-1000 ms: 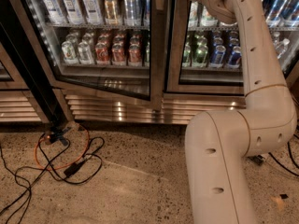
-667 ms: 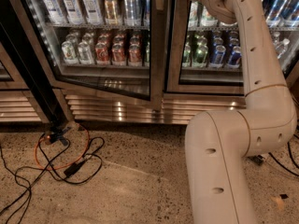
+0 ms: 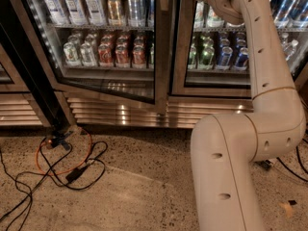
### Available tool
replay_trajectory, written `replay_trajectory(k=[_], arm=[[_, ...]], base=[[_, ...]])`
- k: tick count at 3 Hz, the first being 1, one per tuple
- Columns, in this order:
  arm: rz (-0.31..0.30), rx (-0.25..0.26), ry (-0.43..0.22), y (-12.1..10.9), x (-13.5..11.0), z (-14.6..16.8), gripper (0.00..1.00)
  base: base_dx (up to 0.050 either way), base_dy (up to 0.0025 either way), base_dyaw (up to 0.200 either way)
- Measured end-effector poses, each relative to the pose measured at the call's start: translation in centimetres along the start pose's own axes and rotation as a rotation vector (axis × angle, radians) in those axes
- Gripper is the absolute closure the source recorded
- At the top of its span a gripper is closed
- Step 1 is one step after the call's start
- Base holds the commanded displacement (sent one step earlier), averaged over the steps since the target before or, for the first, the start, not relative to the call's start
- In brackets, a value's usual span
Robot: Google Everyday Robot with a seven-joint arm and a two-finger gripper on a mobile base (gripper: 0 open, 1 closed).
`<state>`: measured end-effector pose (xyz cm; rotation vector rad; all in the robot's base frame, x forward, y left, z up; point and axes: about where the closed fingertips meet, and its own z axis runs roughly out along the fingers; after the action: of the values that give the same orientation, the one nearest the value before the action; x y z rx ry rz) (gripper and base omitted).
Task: Open left fridge door
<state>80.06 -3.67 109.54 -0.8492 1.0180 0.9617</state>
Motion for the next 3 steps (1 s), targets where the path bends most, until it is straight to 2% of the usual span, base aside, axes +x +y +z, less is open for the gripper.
replay_trajectory(k=[2,3], arm=[[0.0,0.0,0.0,0.0,0.0,0.0,0.11],[0.0,0.0,0.0,0.0,-0.01,0.0,0.0]], base=[[0.0,0.0,0.0],[0.0,0.0,0.0]])
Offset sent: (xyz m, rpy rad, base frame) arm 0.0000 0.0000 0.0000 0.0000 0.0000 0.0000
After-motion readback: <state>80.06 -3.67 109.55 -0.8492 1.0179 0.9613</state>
